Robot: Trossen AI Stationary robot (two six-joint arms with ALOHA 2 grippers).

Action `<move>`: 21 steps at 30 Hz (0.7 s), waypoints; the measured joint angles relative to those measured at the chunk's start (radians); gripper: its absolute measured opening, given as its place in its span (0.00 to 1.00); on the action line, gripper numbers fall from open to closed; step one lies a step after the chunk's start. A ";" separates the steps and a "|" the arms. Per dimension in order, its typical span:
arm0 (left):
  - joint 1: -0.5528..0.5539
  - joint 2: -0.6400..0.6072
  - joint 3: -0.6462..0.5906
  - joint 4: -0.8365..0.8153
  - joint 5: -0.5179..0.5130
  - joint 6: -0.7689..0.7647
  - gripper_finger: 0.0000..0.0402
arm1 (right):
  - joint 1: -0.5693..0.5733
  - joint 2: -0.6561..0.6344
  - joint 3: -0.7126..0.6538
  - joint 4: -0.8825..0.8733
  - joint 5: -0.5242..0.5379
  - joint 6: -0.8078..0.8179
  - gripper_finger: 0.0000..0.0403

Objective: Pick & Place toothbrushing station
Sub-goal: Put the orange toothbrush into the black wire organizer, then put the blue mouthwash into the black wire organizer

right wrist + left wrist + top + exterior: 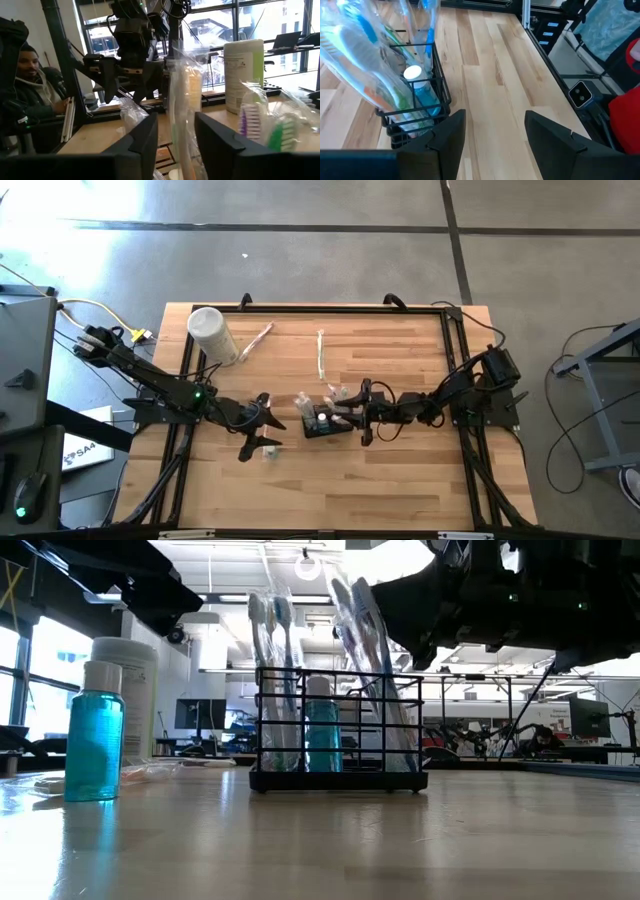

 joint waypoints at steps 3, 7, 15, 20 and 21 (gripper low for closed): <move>0.000 0.000 0.000 0.000 0.000 0.000 0.50 | 0.000 -0.005 0.000 -0.001 -0.001 -0.031 0.36; 0.000 0.000 0.000 -0.001 0.000 0.000 0.50 | 0.009 -0.037 0.000 -0.007 -0.001 -0.109 0.42; 0.000 0.000 0.000 -0.002 0.000 -0.016 0.50 | 0.036 -0.153 0.000 -0.077 0.021 -0.183 0.43; 0.000 -0.002 0.000 -0.009 -0.003 -0.041 0.50 | 0.054 -0.215 0.000 -0.169 0.053 -0.183 0.43; 0.000 -0.007 0.000 -0.023 -0.004 -0.066 0.50 | 0.061 -0.222 0.000 -0.169 0.051 -0.183 0.43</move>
